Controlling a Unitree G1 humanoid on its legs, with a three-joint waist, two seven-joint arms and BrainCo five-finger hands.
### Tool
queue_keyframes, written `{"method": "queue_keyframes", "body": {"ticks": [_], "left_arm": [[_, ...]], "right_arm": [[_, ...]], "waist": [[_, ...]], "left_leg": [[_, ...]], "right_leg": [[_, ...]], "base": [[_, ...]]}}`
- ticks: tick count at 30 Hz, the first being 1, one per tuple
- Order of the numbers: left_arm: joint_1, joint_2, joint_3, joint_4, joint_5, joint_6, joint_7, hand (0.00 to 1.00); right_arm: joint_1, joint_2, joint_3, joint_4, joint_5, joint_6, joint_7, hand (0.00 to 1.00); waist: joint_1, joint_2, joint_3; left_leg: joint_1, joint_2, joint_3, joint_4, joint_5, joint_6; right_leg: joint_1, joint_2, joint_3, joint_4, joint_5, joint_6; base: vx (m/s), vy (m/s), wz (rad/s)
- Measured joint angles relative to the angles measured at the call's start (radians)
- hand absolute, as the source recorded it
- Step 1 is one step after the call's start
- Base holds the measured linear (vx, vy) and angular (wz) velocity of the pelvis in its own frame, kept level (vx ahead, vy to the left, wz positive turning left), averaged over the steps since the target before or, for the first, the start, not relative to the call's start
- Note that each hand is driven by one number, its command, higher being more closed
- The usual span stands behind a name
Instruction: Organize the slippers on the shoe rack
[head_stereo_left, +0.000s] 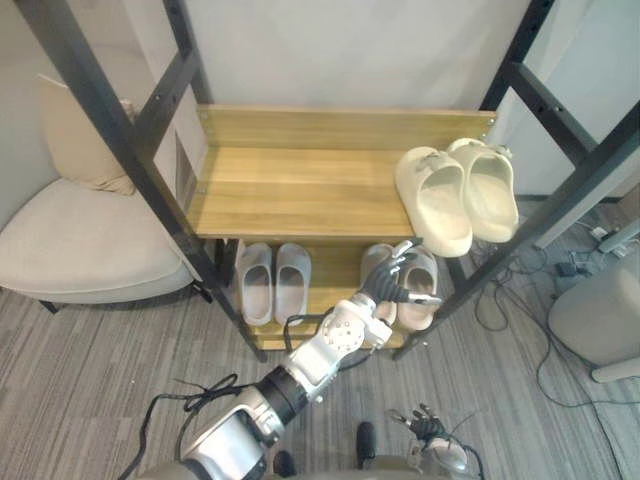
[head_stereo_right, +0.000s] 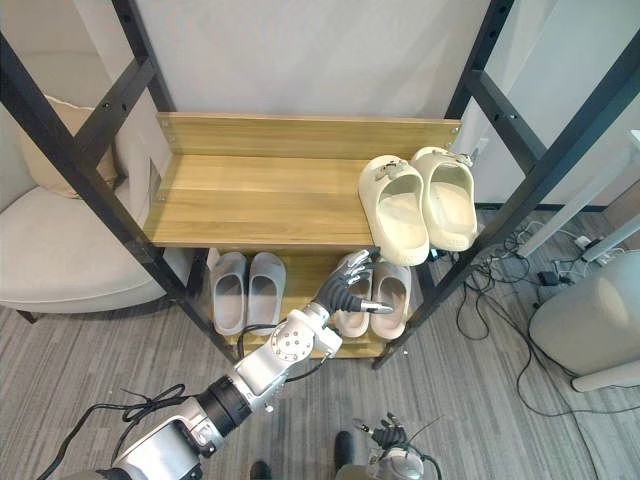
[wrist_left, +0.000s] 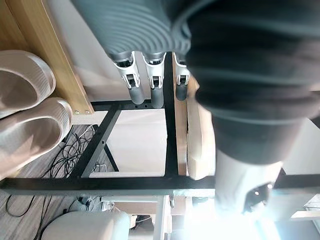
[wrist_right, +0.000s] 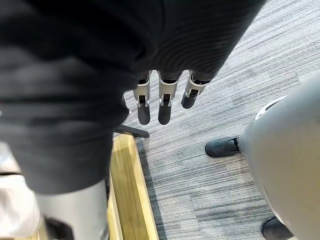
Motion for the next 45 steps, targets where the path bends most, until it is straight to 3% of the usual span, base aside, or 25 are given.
{"method": "queue_keyframes", "body": {"ticks": [14,24,30,32,35,45], "left_arm": [[0.025,0.04,0.155,-0.036,-0.031,0.009,-0.003,0.0],[0.134,0.043,0.179,-0.152,-0.082,0.011,-0.008,0.0],[0.164,0.052,0.106,-0.229,-0.224,0.059,-0.013,0.0],[0.166,0.062,0.048,-0.32,-0.256,0.055,-0.051,0.0],[0.13,0.04,-0.046,-0.48,-0.276,0.013,-0.101,0.0],[0.101,0.005,-0.172,-0.515,-0.353,0.007,-0.161,0.0]], "right_arm": [[0.0,-0.003,0.007,-0.001,-0.003,0.008,0.008,0.0],[0.001,-0.007,0.046,-0.001,-0.003,0.013,0.011,0.0],[0.003,-0.011,0.075,0.004,-0.003,0.011,0.017,0.0],[0.003,-0.018,0.077,0.022,-0.003,0.011,0.018,0.0],[0.002,-0.026,0.091,0.034,-0.003,0.011,0.018,0.0],[-0.003,-0.057,0.167,0.088,-0.004,0.011,0.018,0.0]], "waist": [[0.002,0.002,0.0],[0.017,0.003,-0.001],[0.03,0.006,-0.004],[0.045,0.006,-0.005],[0.05,0.01,-0.019],[0.049,0.036,-0.07]], "left_leg": [[0.004,0.003,-0.004,0.002,-0.002,-0.002],[0.005,0.001,-0.034,0.008,0.0,0.001],[-0.003,0.0,-0.058,0.012,0.002,0.003],[-0.004,0.0,-0.061,0.014,0.002,0.004],[-0.011,-0.004,-0.069,0.024,-0.001,0.008],[-0.018,-0.009,-0.093,0.05,-0.012,0.012]], "right_leg": [[0.004,0.002,-0.002,0.0,0.0,0.0],[0.021,-0.003,-0.03,0.007,-0.002,0.001],[0.028,-0.011,-0.041,0.007,-0.005,0.004],[0.029,-0.011,-0.043,0.007,-0.006,0.005],[0.031,-0.016,-0.046,0.007,-0.008,0.007],[0.041,-0.022,-0.055,0.008,-0.013,0.007]], "base": [[-0.01,-0.008,-0.01],[-0.01,-0.009,0.07],[-0.02,-0.015,0.13],[0.0,-0.015,0.08],[0.01,-0.002,0.07],[-0.03,-0.009,0.04]]}}
